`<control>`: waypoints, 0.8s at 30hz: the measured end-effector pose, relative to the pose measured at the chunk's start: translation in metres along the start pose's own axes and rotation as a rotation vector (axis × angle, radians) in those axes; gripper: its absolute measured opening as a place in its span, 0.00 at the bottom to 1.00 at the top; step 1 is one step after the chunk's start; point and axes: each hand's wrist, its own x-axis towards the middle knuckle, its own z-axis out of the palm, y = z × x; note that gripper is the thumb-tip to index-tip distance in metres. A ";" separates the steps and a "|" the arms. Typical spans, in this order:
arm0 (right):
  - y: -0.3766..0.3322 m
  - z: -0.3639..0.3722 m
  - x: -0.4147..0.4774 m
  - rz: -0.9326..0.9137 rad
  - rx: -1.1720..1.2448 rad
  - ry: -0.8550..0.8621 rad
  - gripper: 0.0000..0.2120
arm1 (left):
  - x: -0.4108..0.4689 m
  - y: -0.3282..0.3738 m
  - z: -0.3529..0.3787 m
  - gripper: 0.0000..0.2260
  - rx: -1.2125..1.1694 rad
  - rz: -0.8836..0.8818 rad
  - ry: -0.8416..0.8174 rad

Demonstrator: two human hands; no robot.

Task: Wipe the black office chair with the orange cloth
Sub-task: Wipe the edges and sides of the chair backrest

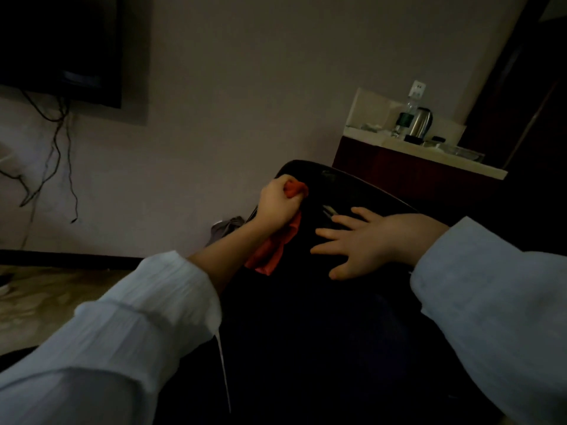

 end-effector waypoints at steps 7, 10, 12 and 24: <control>0.002 -0.001 0.003 0.000 -0.005 -0.025 0.28 | 0.000 0.013 -0.004 0.05 0.161 0.093 -0.165; 0.002 0.001 0.002 0.006 -0.002 -0.024 0.28 | -0.010 0.031 -0.005 0.04 0.196 0.200 -0.258; 0.000 0.002 0.001 0.012 -0.011 -0.012 0.28 | -0.016 0.037 -0.007 0.04 0.180 0.239 -0.308; 0.010 0.013 -0.051 0.029 -0.010 -0.012 0.27 | -0.010 0.008 -0.010 0.08 0.042 -0.005 -0.113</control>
